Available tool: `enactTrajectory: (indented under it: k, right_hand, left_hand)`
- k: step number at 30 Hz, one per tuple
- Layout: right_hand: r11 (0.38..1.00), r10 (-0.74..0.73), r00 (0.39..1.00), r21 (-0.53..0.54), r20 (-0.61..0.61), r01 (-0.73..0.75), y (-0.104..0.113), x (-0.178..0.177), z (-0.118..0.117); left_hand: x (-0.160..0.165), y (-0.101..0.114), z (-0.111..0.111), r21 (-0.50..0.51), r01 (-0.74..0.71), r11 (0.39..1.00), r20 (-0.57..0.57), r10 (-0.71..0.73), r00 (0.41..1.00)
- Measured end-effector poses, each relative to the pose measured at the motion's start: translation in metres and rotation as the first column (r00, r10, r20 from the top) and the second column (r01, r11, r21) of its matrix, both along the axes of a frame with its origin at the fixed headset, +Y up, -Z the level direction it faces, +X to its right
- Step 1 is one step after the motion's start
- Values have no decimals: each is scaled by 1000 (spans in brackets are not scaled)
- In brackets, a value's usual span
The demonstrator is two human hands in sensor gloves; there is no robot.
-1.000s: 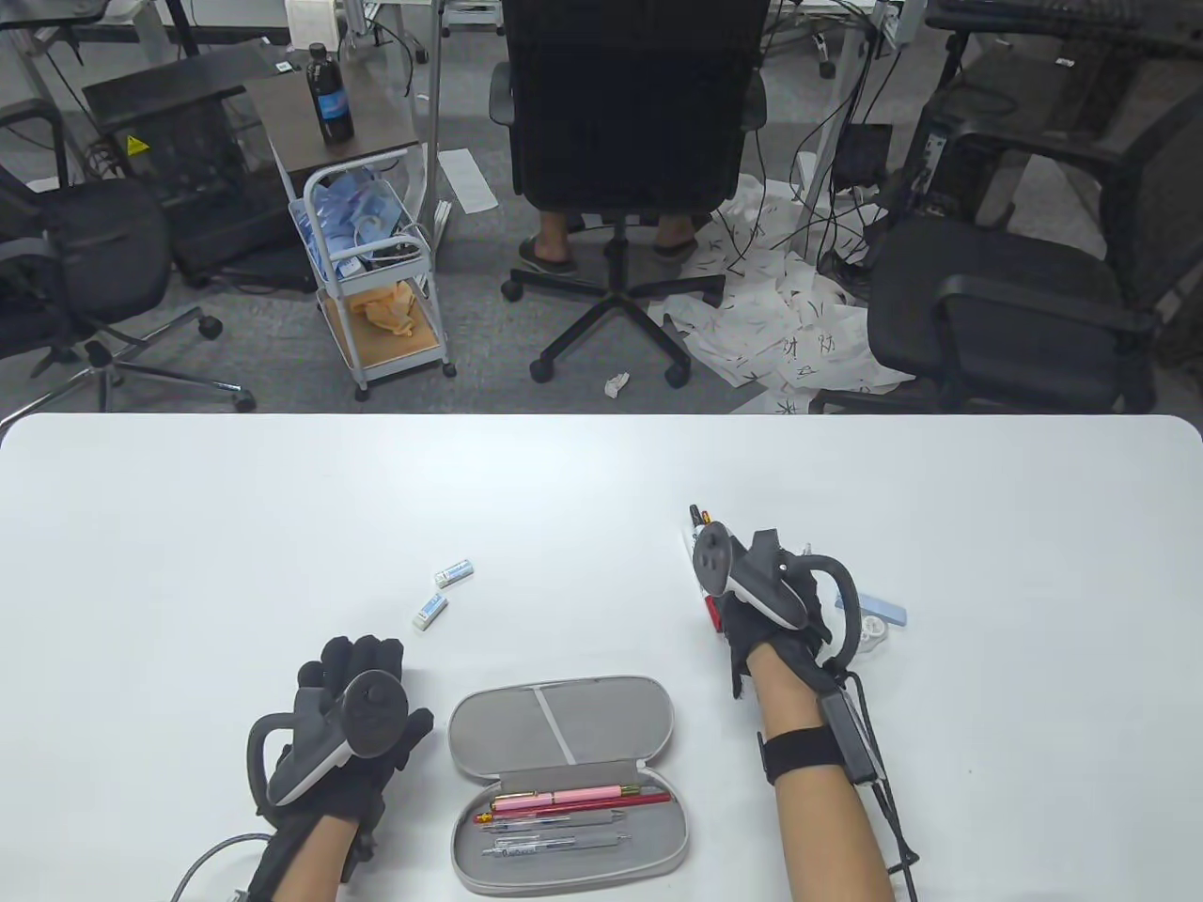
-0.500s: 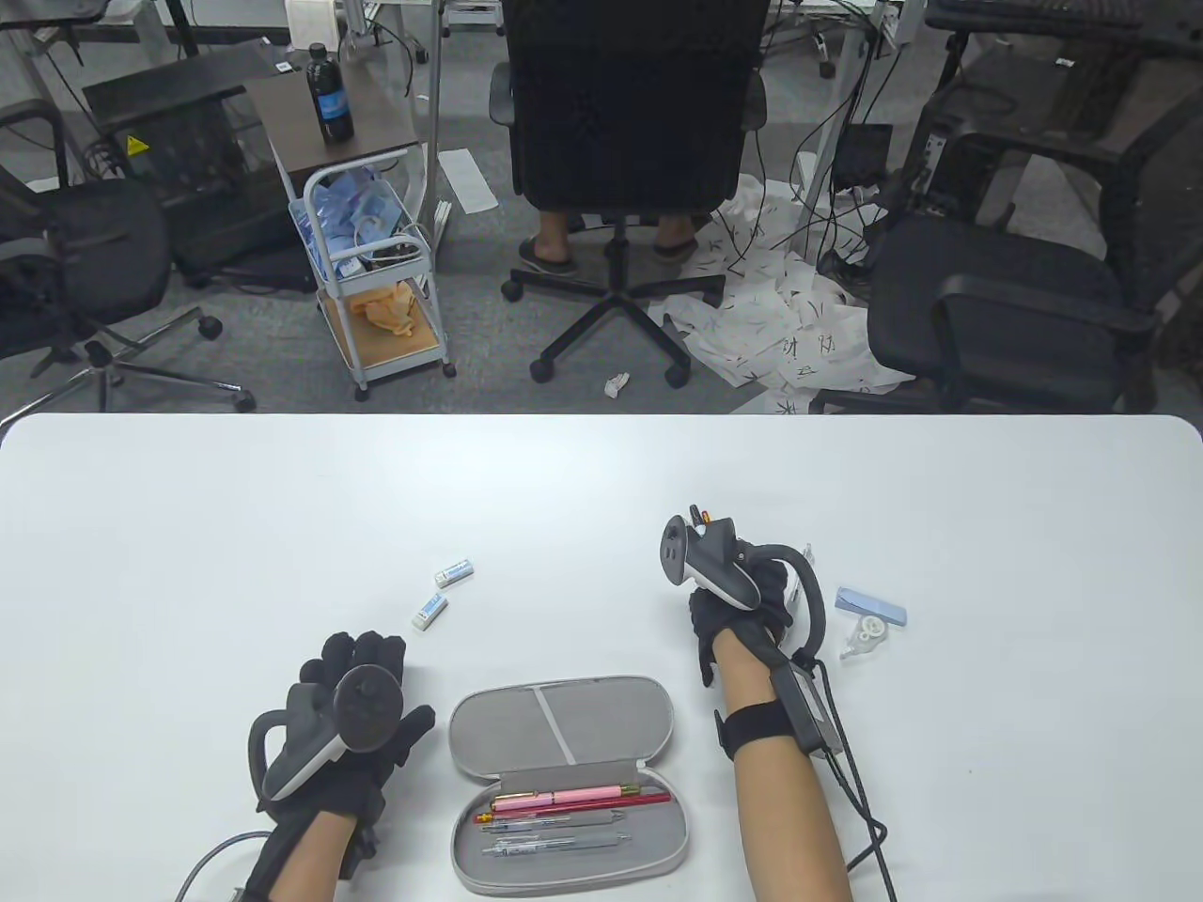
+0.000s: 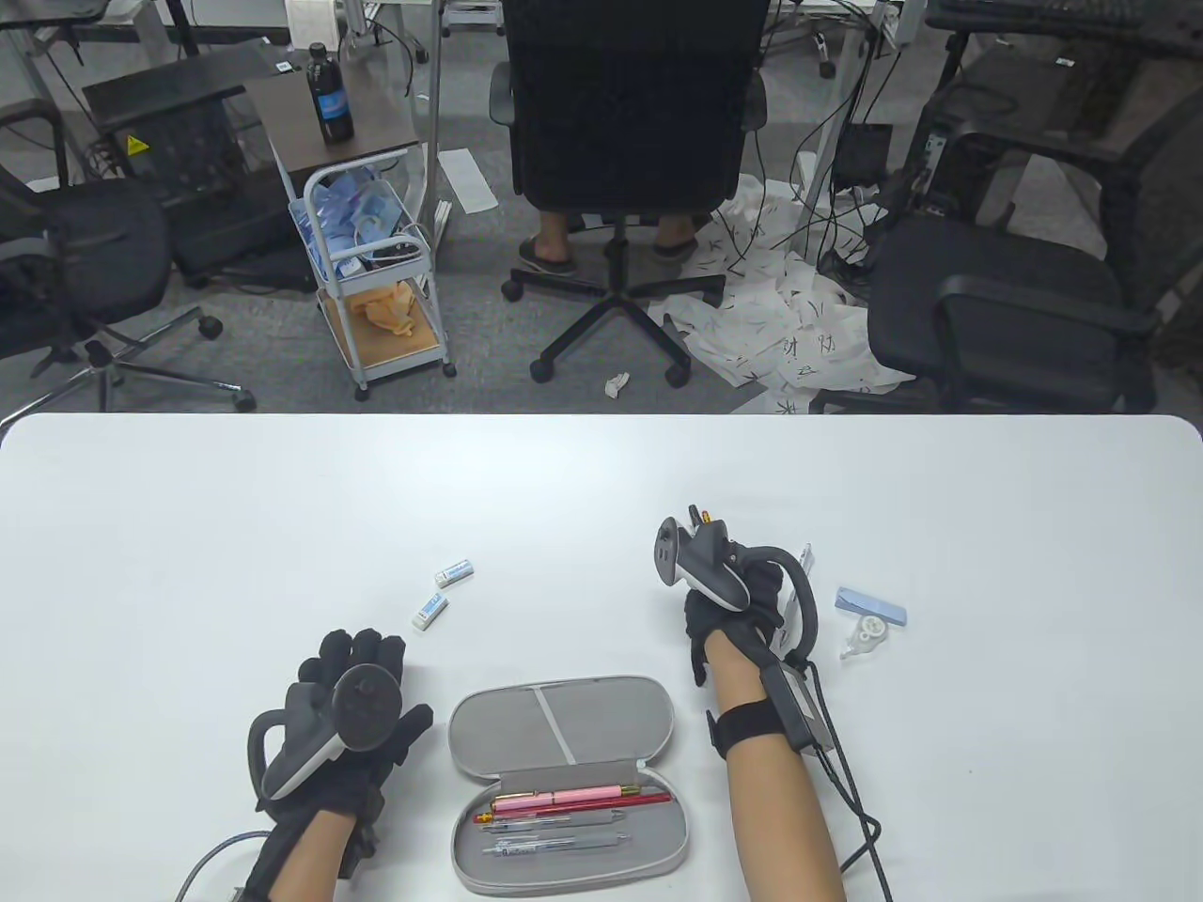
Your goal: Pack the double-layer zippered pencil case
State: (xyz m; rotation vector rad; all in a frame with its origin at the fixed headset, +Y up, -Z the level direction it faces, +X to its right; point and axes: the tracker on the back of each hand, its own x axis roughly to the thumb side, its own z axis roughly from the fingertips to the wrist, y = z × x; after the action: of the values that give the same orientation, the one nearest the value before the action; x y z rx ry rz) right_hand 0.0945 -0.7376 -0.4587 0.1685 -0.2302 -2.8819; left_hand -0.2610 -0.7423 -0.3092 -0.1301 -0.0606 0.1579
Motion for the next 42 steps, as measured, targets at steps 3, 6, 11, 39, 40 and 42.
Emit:
enactTrajectory:
  k: [3, 6, 11, 39, 40, 42]
  right_hand:
    - [1000, 16, 1000, -25, 7, -16, -5, -5, -1]
    - [998, 52, 999, -18, -5, -52, -8, -10, -2]
    - [998, 63, 998, -27, -11, -63, -8, -11, -4]
    - [841, -515, 528, -518, -675, 158, 14, -73, 169]
    - [841, -526, 521, -501, -672, 203, 18, -69, 165]
    - [816, -577, 520, -429, -630, 386, 32, -52, 145]
  left_hand:
    - [0, 1, 0, 9, 14, 1000, -7, -14, 1000]
    - [0, 1, 0, 13, 31, 999, -5, -31, 1000]
    - [0, 1, 0, 9, 21, 1000, -3, -21, 1000]
    - [-2, 4, 3, 16, 22, 1000, -5, -22, 1000]
    - [-2, 4, 3, 16, 25, 1000, -5, -25, 1000]
    - [-2, 4, 3, 15, 18, 1000, -5, -18, 1000]
